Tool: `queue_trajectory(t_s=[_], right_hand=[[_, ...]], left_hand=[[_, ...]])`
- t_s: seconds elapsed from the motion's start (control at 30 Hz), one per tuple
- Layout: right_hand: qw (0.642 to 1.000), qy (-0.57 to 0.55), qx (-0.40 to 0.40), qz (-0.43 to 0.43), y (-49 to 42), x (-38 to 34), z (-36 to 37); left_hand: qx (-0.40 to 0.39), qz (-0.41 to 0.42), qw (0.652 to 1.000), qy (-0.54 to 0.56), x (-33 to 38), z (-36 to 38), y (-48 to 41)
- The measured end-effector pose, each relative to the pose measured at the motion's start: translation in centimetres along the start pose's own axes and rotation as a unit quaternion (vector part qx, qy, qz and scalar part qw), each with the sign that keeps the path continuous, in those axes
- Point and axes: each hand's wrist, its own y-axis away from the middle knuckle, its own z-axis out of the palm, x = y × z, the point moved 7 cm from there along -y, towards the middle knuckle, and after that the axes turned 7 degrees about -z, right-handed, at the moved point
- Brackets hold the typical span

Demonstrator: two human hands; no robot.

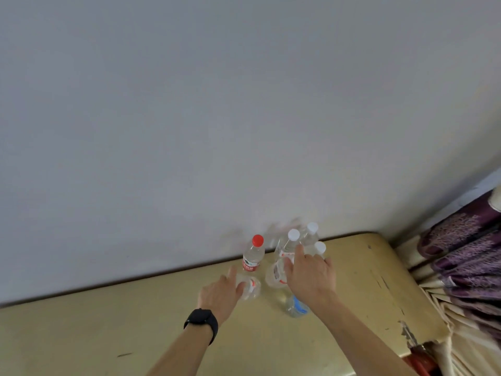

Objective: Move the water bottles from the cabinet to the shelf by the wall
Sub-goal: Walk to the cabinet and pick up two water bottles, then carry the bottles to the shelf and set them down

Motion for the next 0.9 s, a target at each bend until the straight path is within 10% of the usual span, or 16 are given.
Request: queue_trajectory(t_s=[0.3, 0.67, 0.9], right_hand=[[0.974, -0.070, 0.213, 0.032, 9.7, -1.0, -6.4], [0.939, -0.095, 0.230, 0.236, 28.4, 4.4, -5.8], [0.844, -0.097, 0.183, 0.495, 52.0, 8.1, -3.7]], left_hand=[[0.013, 0.165, 0.980, -0.112, -3.1, -3.5, 4.9], [-0.044, 0.386, 0.910, -0.146, 9.5, -2.8, 12.6], [-0.003, 0.615, 0.750, -0.243, 24.2, 1.0, 29.6]])
